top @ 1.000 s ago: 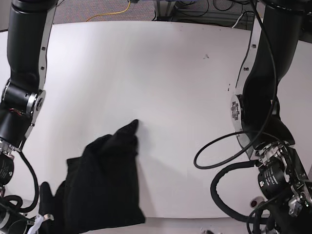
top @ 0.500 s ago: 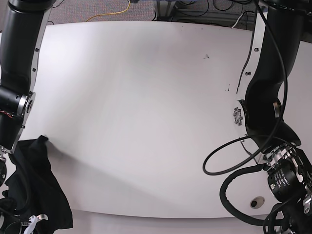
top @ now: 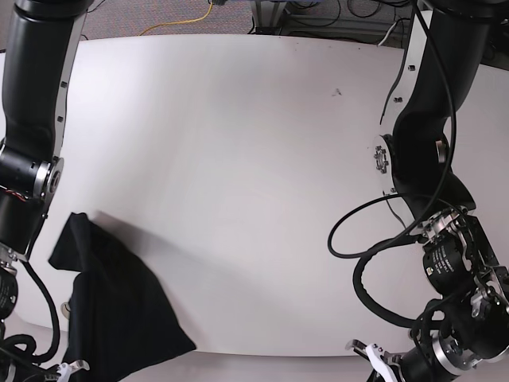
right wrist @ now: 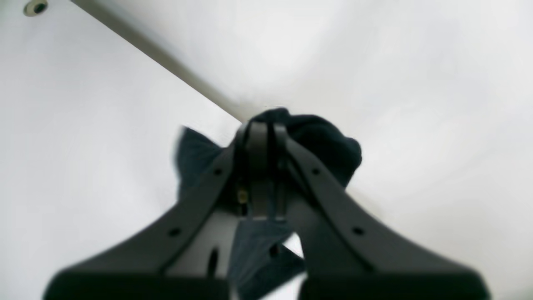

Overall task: Layout the t-shirt on the table in an organized manner, then fold the t-shirt properly
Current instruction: 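Lift the shirt with both grippers and swing it toward the right gripper, then lower the shirt onto the table and release both grippers, then grasp the shirt's edge with the right gripper, then lift the shirt with the right gripper and drag it away from the left gripper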

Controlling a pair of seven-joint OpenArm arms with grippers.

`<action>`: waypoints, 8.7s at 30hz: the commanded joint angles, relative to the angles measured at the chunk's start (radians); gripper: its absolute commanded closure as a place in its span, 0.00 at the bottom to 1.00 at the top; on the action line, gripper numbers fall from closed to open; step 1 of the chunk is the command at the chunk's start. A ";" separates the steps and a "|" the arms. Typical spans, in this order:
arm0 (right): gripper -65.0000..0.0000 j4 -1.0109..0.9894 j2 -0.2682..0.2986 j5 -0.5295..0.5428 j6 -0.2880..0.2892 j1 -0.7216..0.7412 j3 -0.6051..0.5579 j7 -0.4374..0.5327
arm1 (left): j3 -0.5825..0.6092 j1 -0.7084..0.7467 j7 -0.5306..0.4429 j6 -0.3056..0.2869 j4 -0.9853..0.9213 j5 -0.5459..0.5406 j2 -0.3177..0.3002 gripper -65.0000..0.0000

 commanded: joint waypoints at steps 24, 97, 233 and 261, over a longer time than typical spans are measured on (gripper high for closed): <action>1.00 0.125 -0.127 0.108 -0.002 -0.179 -0.094 -0.021 | -0.120 0.106 0.050 -0.001 0.099 -0.007 -0.035 1.00; 0.04 -0.125 -0.210 0.107 -0.002 -0.616 0.035 0.200 | -0.166 0.657 0.049 -0.001 0.142 -0.003 -0.084 1.00; 1.00 0.316 -0.264 0.067 -0.002 0.101 -0.247 0.045 | -0.249 0.529 -0.120 -0.001 0.231 -0.007 -0.095 1.00; 1.00 0.277 -0.454 -0.084 -0.002 0.101 -0.215 0.045 | -0.306 0.522 -0.102 -0.001 0.233 -0.009 -0.096 1.00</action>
